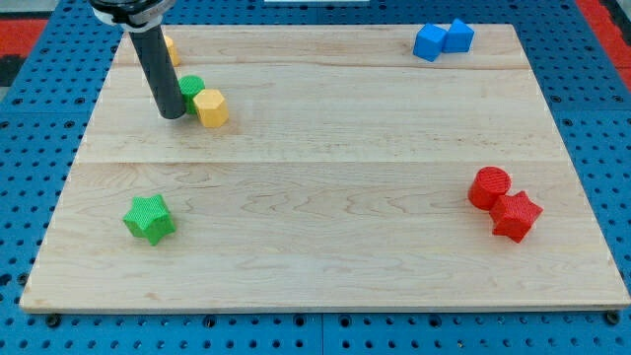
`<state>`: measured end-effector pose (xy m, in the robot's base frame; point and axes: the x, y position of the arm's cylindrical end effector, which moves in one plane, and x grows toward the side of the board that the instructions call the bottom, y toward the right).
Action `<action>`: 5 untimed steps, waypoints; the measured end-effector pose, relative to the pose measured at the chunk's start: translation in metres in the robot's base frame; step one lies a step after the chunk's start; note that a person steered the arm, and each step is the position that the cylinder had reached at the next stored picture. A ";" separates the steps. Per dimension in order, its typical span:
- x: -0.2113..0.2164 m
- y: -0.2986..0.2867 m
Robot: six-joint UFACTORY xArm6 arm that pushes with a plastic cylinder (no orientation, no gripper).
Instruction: Place the green circle right to the yellow heart
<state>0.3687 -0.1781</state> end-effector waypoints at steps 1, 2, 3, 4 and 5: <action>-0.030 0.011; -0.058 0.008; -0.064 0.002; -0.082 0.037; -0.095 0.085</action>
